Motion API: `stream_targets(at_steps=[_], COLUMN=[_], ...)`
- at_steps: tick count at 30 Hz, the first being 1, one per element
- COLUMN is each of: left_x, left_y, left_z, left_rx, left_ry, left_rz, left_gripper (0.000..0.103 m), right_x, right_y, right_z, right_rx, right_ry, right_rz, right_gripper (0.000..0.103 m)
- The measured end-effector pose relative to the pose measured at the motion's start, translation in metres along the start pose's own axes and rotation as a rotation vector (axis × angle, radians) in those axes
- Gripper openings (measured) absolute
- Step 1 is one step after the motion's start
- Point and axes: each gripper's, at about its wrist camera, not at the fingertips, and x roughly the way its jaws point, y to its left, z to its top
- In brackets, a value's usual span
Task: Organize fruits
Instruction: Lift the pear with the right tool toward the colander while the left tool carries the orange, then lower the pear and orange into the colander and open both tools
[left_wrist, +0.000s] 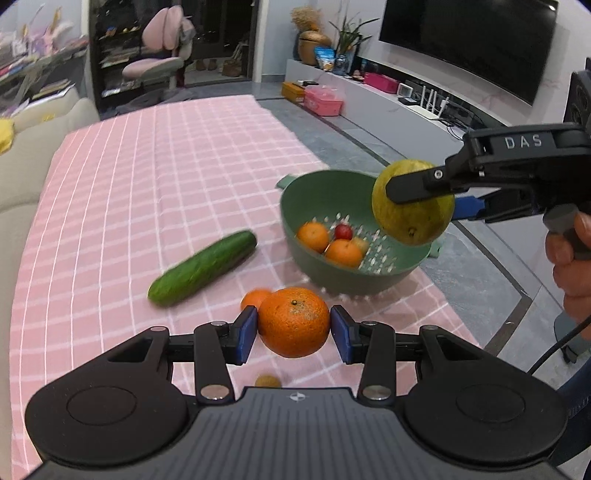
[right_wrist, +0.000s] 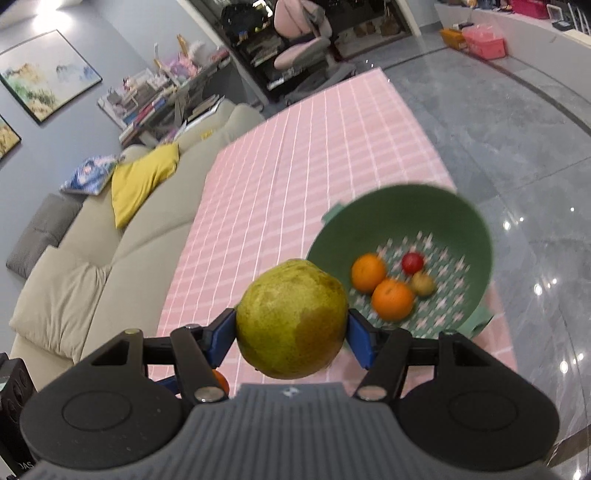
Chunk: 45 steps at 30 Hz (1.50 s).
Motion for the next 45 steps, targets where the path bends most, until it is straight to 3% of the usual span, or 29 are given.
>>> stream_targets(at_steps=[13,21,33,41,45], left_x=[0.048,0.088,0.151,0.172,0.178], left_y=[-0.042,-0.061,-0.075,-0.084,-0.087], left_z=[0.044,0.062,0.059,0.056,0.055], left_rx=[0.062,0.122,0.064,0.075,0.075], left_ry=[0.001,0.033,0.144,0.202,0.221], left_rz=[-0.062,-0.029,-0.080,-0.110,-0.123], left_gripper=[0.049,0.049,0.049,0.049,0.049], right_x=[-0.017,-0.002,0.054,0.097,0.110], right_y=[-0.038,-0.058,-0.084,-0.074,-0.072], right_z=[0.039,0.056,0.068,0.064,0.060], right_rx=[0.026,0.052,0.012,-0.214,-0.281], right_ry=[-0.073,-0.077,0.035,0.179,0.230], right_rz=[-0.044,-0.090,-0.170,-0.318,-0.330], right_gripper=[0.061,0.061,0.061,0.061,0.061])
